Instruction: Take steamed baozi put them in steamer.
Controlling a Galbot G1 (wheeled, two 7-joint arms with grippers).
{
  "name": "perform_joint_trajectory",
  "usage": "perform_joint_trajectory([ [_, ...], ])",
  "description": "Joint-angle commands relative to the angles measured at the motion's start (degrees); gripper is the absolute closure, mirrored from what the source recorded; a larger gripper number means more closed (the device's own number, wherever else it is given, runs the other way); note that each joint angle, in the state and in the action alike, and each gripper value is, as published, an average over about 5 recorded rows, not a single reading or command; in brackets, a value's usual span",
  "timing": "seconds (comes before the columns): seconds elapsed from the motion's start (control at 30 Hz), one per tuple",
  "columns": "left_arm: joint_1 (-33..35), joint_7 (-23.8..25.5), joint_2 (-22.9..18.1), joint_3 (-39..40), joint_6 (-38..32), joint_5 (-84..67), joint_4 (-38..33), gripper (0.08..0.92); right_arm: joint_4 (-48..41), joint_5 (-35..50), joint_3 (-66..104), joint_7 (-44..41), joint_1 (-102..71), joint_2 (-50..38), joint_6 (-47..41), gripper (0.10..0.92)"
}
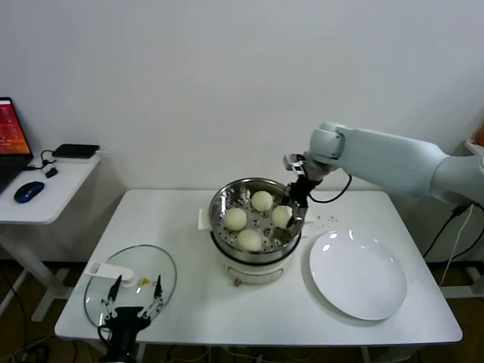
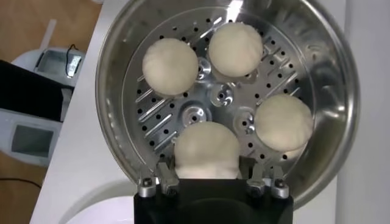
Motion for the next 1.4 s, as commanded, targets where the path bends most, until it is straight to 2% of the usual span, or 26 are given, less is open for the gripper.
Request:
perform_joint_trajectory([
  [0.03,0.0,-0.1,0.0,0.0,0.0,0.0,0.3,0.177,-1.0,-1.5,0.3,0.1,-2.4,0.8,0.0,0.341],
  [0.23,-0.1,-0.1,0.0,0.0,0.0,0.0,0.5,0.177,-1.4,-1.8,0.4,0.2,-2.8,1.1,0.1,0.332],
  [0.5,-0.1,-0.3,-0.1,-0.1,-0.1,0.0,0.7,0.177,-1.7,-1.4,0.8,-0.2,-2.7,1.2,0.2,0.211],
  [1.03,0.1,-0.6,-0.1,0.0,0.1,0.0,0.4,0.177,-0.1,3.7,1.1,-1.9,2.8,-0.9,0.7,0.203],
  [1.4,-1.0,-0.8,-0.1,0.6,0.9,0.4,0.2,0.177,2.9,4.2,9.6,2.9,3.3,-9.5,2.9,0.203],
])
